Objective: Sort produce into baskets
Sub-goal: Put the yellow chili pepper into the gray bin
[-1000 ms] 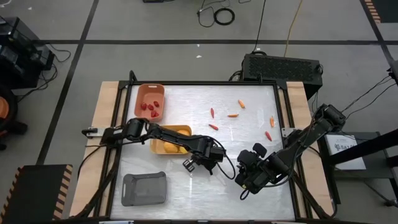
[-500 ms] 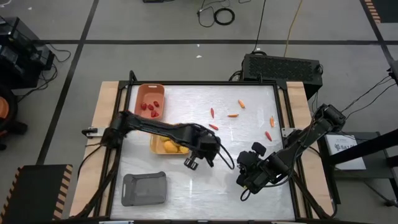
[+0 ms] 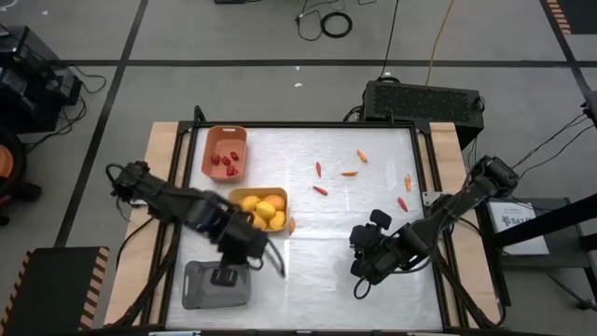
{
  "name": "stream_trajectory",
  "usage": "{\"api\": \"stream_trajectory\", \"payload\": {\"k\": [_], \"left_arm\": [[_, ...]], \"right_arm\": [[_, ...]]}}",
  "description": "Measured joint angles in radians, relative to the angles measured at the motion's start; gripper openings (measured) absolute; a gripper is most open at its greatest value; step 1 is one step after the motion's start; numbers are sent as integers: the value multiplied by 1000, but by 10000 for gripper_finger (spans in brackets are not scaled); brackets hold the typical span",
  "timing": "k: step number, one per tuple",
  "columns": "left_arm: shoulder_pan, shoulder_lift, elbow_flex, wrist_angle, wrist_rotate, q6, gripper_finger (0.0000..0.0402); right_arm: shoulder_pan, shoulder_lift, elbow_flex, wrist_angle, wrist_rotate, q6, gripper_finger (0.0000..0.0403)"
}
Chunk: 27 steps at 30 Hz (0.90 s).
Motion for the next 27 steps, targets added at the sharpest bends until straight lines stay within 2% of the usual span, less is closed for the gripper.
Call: {"api": "stream_trajectory", "payload": {"k": [4,10,16,18,22,27], "left_arm": [[-109,3,-24,14,-31,-132,9],[-229,3,-223,55,-31,-278,9],[-301,3,-403,258,-12,-403,12],[-308,3,-432,292,-22,-483,23],[-312,2,-447,238,-84,-605,68],[-302,2,-447,241,-50,-621,132]], "right_arm": [[-11,0,0,51,0,-52,153],[-29,0,0,87,0,-136,153],[-40,0,0,107,-1,-202,153],[-42,0,0,111,-4,-212,153],[-42,0,0,112,-6,-214,153],[-42,0,0,112,-24,-213,153]]}}
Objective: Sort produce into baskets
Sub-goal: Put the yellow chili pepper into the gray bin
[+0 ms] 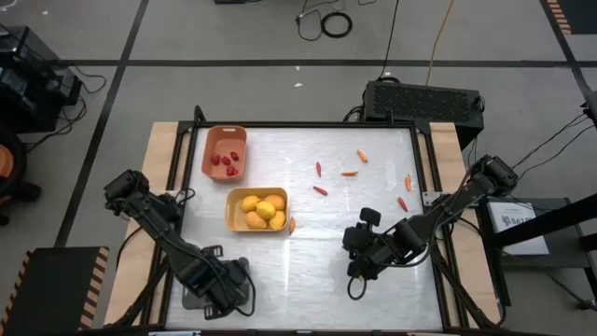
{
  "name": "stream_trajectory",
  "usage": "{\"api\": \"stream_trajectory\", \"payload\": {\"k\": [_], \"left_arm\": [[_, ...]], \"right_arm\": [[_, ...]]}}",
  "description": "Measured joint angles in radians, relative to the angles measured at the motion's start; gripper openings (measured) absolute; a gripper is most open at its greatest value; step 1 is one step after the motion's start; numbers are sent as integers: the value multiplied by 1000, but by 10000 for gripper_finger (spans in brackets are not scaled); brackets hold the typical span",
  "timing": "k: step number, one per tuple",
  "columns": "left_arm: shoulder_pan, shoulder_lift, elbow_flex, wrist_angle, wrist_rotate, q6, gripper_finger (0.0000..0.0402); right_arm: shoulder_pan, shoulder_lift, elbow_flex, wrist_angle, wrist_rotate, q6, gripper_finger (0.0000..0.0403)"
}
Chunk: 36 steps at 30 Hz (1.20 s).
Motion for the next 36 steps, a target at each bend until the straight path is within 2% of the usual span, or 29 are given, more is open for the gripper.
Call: {"api": "stream_trajectory", "payload": {"k": [4,6,12,15,17,22,26,29,31,34,36], "left_arm": [[9,0,0,-2,38,30,167],[21,-6,5,-1,18,56,176],[110,-40,57,29,-211,178,179],[193,-53,60,98,-280,229,179],[252,-53,60,169,-290,305,179],[383,-28,60,389,-283,537,179],[486,11,59,514,-251,607,179],[551,50,59,570,-191,626,179],[582,76,59,586,-125,723,179],[608,116,59,610,-95,880,180],[635,149,67,598,-78,823,180]], "right_arm": [[-3,0,0,-1,-16,4,153],[-3,0,0,-2,-16,11,153],[-3,0,0,-8,-33,37,153],[-3,0,0,-44,-42,99,153],[-3,0,0,-81,-50,167,153],[4,0,0,-201,-167,308,153],[71,0,0,-278,-268,327,153],[150,-1,0,-297,-273,255,153],[196,-1,0,-303,-274,223,153],[243,-1,0,-301,-273,251,153],[256,-1,0,-301,-273,316,153]]}}
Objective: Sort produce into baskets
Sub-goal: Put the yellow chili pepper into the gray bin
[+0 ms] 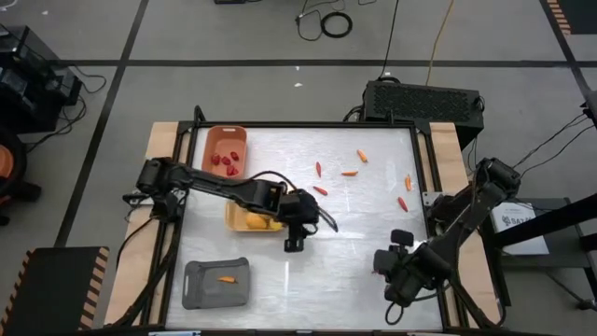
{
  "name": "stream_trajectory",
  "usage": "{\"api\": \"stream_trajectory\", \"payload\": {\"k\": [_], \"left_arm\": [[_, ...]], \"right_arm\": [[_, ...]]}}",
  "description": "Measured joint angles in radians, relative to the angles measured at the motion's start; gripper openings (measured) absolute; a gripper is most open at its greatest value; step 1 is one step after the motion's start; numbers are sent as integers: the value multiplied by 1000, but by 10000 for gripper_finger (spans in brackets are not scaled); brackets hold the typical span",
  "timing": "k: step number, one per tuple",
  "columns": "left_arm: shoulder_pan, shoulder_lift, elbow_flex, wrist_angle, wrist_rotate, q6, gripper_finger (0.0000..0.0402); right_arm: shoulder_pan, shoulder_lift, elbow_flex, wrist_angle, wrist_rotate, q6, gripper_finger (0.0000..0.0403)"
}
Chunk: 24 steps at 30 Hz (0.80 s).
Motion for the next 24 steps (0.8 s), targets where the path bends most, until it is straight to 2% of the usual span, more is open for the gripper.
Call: {"api": "stream_trajectory", "payload": {"k": [4,6,13,18,24], "left_arm": [[70,87,31,-7,-7,-371,180],[87,124,53,-8,0,-446,180],[91,193,73,-137,20,-509,180],[80,191,76,-195,-3,-508,180],[83,187,75,-354,-66,-509,180]], "right_arm": [[5,0,0,4,37,152,153],[5,0,0,6,77,208,153],[5,0,0,22,110,233,153],[-1,0,0,19,111,183,153],[-30,0,0,16,115,133,153]]}}
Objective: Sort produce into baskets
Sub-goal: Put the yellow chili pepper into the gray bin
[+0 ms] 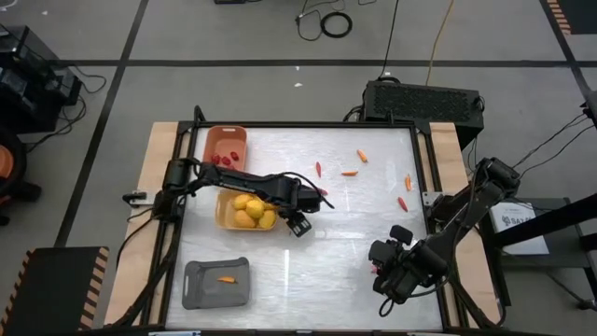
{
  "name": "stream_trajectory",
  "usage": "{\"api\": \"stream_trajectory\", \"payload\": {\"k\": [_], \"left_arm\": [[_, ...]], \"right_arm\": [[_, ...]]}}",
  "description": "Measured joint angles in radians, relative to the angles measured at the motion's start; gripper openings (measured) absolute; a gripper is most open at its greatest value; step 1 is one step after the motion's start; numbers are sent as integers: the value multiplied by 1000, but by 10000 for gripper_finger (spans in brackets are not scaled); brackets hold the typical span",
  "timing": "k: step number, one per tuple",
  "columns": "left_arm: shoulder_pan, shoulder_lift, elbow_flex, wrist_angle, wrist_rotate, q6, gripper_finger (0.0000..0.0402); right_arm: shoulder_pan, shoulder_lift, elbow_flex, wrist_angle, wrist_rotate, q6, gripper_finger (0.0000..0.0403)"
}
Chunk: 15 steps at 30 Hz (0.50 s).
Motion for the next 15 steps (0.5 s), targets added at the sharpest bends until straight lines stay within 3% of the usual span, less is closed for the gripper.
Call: {"api": "stream_trajectory", "payload": {"k": [6,15], "left_arm": [[-1,0,-1,-121,-39,1,180],[-35,0,-1,-46,-6,-109,180]], "right_arm": [[-13,0,0,0,1,-26,153],[-13,0,0,-19,0,-23,153]]}}
